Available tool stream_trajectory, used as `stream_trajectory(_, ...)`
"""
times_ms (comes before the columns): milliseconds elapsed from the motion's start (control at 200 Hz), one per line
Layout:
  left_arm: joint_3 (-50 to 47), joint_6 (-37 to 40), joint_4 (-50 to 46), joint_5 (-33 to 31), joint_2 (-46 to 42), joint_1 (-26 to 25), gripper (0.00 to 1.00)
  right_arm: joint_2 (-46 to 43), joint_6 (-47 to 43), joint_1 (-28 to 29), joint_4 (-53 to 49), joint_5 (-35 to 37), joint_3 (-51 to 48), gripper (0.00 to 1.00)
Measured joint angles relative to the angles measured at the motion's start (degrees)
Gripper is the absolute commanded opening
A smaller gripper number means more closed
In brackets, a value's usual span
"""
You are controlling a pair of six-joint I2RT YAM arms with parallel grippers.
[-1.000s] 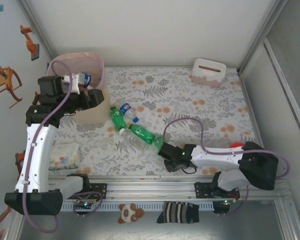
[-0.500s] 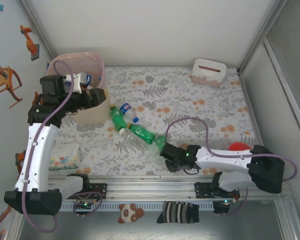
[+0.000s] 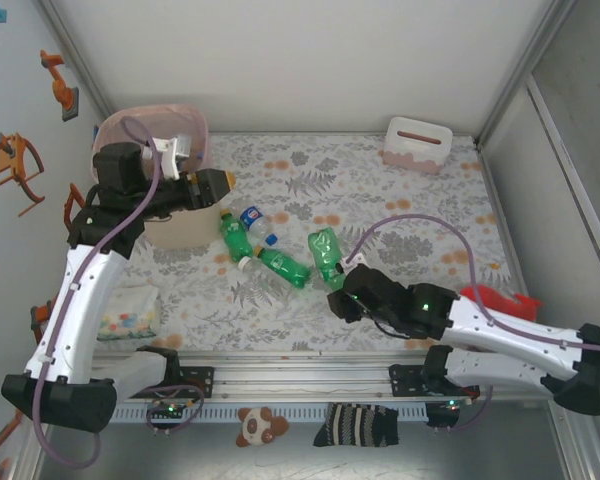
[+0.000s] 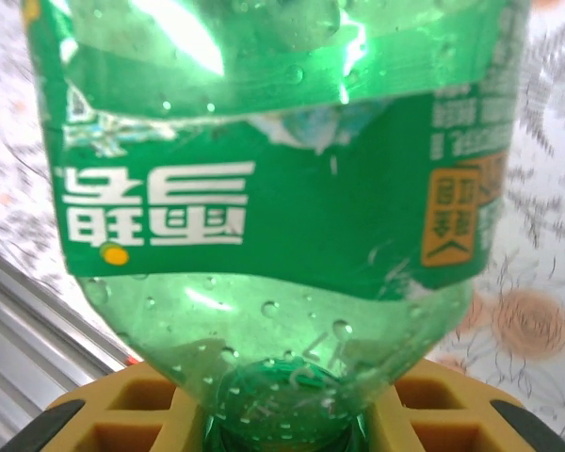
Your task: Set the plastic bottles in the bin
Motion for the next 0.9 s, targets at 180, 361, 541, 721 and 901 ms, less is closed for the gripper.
stream_trajectory(180, 0.0, -0.6, 6.5, 1.2, 0.0, -6.2, 0.69, -2.9, -4.3, 0.0, 3.2, 0.0, 2.7, 0.28)
stream_trajectory(361, 0.0, -0.5, 12.5, 3.2, 0.0, -12.2, 0.73, -3.1, -8.4, 0.0, 8.6, -0.7, 5.4, 0.28)
stream_trajectory(541, 0.0, 0.4, 18.4, 4.7, 0.0, -17.9, 0.81, -3.2, -11.8, 0.0, 13.6, -1.8, 7.6, 0.27)
stream_trajectory(721, 0.2, 2.0, 21.6, 4.8, 0.0, -22.6, 0.88, -3.2, -14.8, 0.0, 16.8, -1.8, 10.4, 0.27)
stream_trajectory(901, 0.9, 2.8, 24.0, 3.7, 0.9, -26.6, 0.9, -3.0, -17.5, 0.0, 18.8, -1.9, 12.6, 0.27)
